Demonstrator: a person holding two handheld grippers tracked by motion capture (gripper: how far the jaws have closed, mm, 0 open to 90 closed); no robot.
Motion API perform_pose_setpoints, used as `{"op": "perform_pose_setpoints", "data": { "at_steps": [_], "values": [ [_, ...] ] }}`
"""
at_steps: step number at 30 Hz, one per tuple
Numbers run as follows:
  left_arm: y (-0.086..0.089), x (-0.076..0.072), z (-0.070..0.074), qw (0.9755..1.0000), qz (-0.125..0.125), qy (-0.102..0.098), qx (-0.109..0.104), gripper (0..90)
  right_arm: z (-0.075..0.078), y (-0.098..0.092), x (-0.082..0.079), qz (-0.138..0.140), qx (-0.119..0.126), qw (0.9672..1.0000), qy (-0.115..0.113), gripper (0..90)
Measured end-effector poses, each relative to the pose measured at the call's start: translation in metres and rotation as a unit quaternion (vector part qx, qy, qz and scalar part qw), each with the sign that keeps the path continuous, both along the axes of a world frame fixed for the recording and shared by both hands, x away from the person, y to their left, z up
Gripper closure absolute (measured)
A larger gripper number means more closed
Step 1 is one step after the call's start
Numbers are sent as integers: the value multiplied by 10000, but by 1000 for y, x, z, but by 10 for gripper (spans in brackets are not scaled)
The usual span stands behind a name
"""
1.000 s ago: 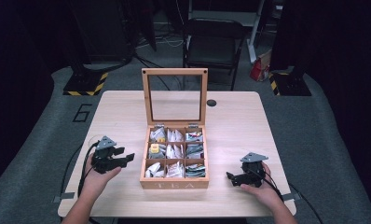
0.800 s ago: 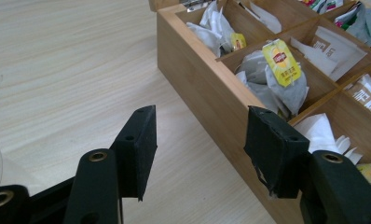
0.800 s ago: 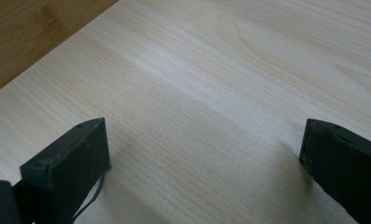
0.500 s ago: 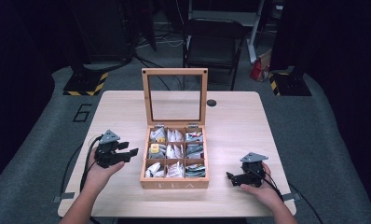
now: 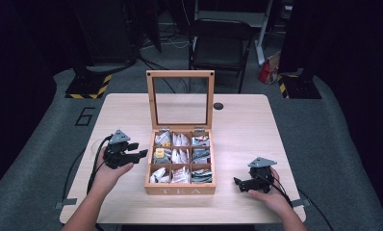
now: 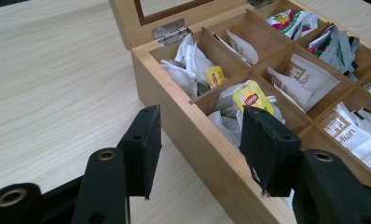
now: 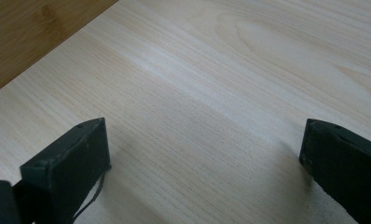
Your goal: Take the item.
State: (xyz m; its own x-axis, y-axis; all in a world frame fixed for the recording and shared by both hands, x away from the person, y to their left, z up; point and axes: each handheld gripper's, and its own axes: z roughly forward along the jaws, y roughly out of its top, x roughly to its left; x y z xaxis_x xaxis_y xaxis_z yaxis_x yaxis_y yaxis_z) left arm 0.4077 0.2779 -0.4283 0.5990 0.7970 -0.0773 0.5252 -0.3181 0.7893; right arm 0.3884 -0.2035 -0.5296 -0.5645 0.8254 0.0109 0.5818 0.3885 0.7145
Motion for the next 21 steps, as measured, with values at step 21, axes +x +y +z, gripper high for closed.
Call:
{"op": "perform_pose_setpoints", "data": {
  "at_steps": [21],
  "values": [
    [-22, 10, -2, 9998, -197, 16, 41, 508, 0, 0, 0, 7, -3, 10000, -10, 8]
  ]
}}
